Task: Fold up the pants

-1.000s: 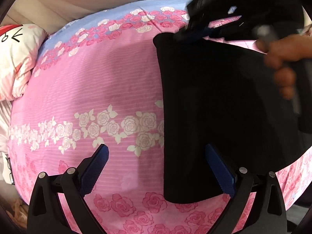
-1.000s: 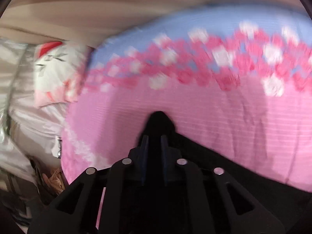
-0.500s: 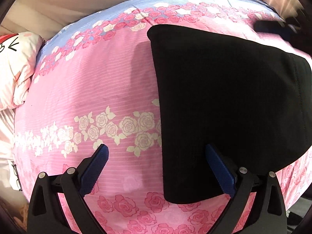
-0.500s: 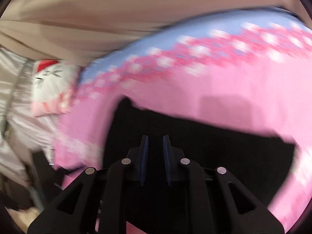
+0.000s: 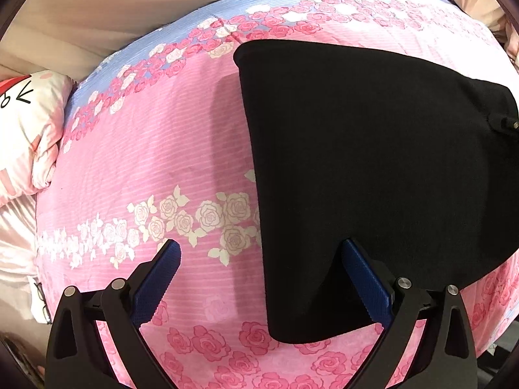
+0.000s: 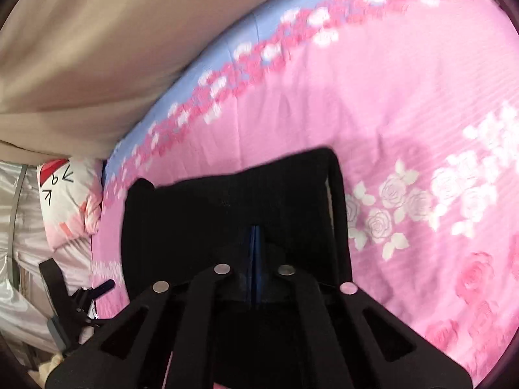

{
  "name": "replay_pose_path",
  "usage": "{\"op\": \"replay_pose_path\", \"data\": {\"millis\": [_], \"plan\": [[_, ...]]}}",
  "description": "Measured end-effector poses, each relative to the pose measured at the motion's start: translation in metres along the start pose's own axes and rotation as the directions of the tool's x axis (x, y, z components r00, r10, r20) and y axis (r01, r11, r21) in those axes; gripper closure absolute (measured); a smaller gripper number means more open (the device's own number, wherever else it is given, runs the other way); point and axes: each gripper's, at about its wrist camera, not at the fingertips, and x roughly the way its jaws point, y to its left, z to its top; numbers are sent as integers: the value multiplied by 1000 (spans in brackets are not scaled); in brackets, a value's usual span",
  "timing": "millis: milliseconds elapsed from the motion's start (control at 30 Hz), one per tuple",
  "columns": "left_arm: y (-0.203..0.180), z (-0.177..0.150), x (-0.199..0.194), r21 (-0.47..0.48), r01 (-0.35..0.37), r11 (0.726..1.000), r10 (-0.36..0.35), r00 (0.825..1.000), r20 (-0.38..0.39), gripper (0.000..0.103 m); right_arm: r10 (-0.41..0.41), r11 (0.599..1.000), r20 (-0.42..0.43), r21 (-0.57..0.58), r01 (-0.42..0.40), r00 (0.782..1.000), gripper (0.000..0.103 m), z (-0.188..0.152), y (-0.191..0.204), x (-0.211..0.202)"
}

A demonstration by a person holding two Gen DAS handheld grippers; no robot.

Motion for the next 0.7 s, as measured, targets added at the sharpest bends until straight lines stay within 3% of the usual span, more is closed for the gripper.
{"op": "replay_pose_path", "data": {"millis": [67, 133, 200, 267, 333, 467, 533, 633, 700], "plan": [[-2, -1, -2, 10, -17, 1000, 17, 1000, 4, 5, 16, 997, 25, -70, -14, 1000, 97, 0, 17, -11], [-2, -1, -1, 5, -18, 1000, 18, 1000, 4, 5, -74, 990, 11, -120, 75, 997, 103, 2, 9, -2], [-1, 0, 0, -4, -8, 1000, 8, 1000, 0, 5, -51, 998, -5, -48, 50, 999, 103, 4, -16, 7], [-1, 1, -1, -1, -7, 1000, 7, 1000, -6, 5, -50, 998, 27, 29, 49, 998, 103, 7, -22, -11], [1, 2, -6, 4, -14, 1000, 14, 1000, 7, 5, -68, 998, 71, 9, 67, 995, 96, 6, -17, -32], [12, 2, -14, -38, 13, 999, -12, 1000, 19, 5, -122, 986, 91, -103, 131, 988, 96, 6, -1, -50], [16, 4, -17, -52, 20, 998, -19, 1000, 23, 5, -132, 975, 71, -169, 143, 989, 96, 12, 10, -37], [15, 7, -14, -46, 5, 999, -4, 1000, 22, 5, -232, 954, 4, -195, 229, 973, 101, 24, 2, 15], [13, 10, -10, -43, 8, 999, -7, 1000, 15, 5, -227, 951, 36, -206, 230, 973, 103, 28, -5, 27]]}}
